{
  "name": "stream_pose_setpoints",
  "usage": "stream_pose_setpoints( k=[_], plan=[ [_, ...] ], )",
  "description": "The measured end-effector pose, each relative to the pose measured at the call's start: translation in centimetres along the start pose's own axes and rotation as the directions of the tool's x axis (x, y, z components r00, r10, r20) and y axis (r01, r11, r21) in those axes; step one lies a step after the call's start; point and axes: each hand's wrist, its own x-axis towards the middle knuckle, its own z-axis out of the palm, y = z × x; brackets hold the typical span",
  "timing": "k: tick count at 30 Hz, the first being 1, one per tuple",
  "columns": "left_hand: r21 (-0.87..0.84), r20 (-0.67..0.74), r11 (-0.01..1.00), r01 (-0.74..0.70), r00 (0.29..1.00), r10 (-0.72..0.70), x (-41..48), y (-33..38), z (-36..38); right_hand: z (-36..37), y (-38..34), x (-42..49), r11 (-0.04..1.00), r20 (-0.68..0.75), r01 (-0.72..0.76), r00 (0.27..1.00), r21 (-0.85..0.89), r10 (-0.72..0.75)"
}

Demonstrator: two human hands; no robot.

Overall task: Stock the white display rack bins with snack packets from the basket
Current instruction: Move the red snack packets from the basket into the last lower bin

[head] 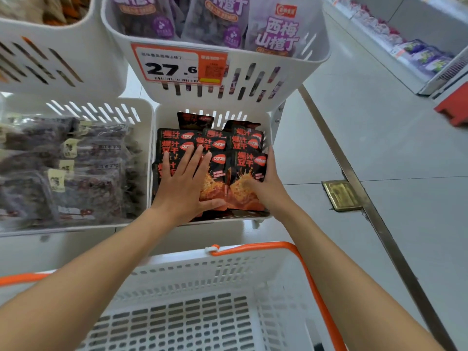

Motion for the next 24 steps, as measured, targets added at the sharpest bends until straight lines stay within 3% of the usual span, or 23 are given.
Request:
stream_pose_setpoints(
  k=[4, 8, 10, 15, 24],
  plan=[
    [-0.037, -0.085, 0.998, -0.043, 0.996, 0.040, -0.8, -0.1, 0.7, -0.7, 1.9, -1.4, 0.963, 0.161, 0.062, 0.987, -0.263, -0.020],
    [-0.063, -0.136, 0.994, -0.087, 0.988, 0.078, -0.5, -0.2, 0.5, -1.3, 1.5, -1.7, 0.919, 0.127, 0.175, 0.982, -0.353, -0.138],
    [-0.093, -0.138, 0.991, -0.100, 0.987, 0.087, -0.5, -0.3, 0.3, -1.3, 1.4, -1.9, 0.914, 0.160, 0.142, 0.983, -0.381, -0.086],
    [-0.015, -0.068, 0.986, -0.168, 0.984, 0.166, -1.8, -1.4, -0.4, -1.4, 1.2, -2.7, 0.897, 0.209, 0.126, 0.977, -0.423, -0.039],
    [0.045, 0.070, 0.988, -0.148, 0.987, 0.145, -4.5, -3.8, -0.5, -1.3, 1.1, -3.0, 0.836, 0.191, 0.177, 0.978, -0.519, -0.088]
  ],
)
